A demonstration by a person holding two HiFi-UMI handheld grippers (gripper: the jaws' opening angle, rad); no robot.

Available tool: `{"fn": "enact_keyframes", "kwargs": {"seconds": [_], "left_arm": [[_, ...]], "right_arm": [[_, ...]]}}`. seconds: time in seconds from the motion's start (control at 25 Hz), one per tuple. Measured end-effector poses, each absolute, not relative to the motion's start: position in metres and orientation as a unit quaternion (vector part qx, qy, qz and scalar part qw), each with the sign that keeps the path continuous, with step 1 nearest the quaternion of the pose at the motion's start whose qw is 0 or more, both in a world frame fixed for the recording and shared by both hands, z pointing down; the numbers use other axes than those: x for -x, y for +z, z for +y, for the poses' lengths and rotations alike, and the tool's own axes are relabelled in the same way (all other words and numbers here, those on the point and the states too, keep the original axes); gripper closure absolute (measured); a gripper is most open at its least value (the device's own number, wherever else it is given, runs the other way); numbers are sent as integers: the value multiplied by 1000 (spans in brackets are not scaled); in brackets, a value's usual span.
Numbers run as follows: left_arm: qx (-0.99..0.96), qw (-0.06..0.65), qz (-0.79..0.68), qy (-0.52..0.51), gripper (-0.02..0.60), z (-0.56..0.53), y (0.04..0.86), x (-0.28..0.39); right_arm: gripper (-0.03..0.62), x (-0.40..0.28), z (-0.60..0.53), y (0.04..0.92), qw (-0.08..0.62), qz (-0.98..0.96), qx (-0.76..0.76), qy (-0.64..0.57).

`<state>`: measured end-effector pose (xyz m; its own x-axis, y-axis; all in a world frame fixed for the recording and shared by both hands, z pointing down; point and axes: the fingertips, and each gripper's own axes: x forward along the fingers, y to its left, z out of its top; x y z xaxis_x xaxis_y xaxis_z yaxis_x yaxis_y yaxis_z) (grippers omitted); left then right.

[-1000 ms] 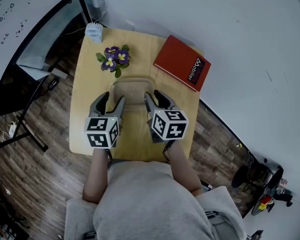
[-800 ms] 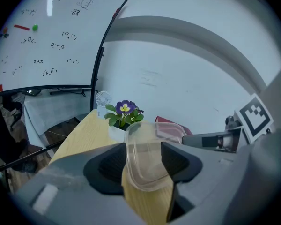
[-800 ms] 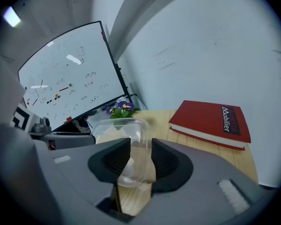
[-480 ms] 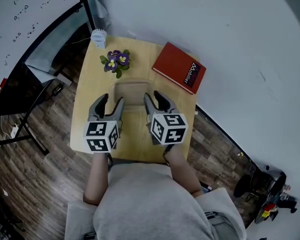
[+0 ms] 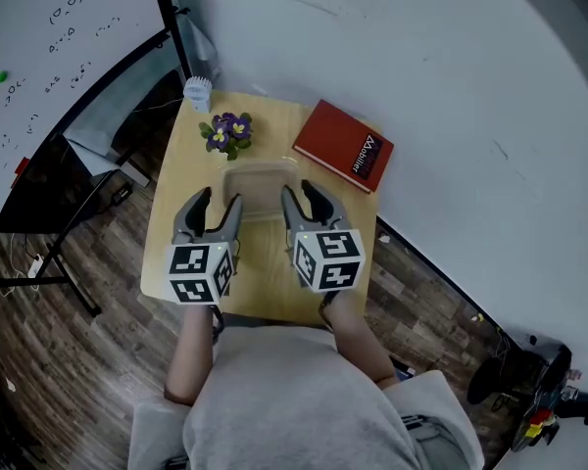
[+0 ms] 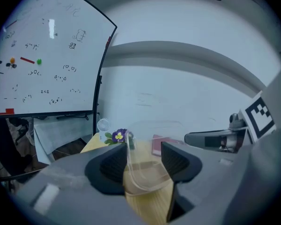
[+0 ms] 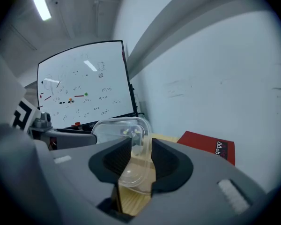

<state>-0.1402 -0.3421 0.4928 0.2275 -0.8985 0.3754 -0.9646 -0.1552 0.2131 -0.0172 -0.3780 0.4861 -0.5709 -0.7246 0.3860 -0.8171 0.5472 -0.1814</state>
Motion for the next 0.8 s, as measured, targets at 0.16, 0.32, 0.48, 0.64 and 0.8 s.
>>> {"fn": "enact_keyframes", "kwargs": {"seconds": [0.16,0.32,0.48,0.64,0.8], "left_arm": [[-758,187,-620,74,344,-336,476,136],[-760,166,-624,68,344,-330,458,133],[-763,145,-628,60,344,-325,439,128],[-766,126,-629,50,344,-319,422,124],[-768,110,-630,39,344,-313,406,121]], "right_arm": [[461,14,-373,467,120,-876,-442,151],[461,10,-366,450,104,-881,-441,136],[462,5,-360,430,86,-886,-441,116],[462,1,-353,414,70,-889,-441,100],[464,-2,-347,399,55,-892,-440,84]]}}
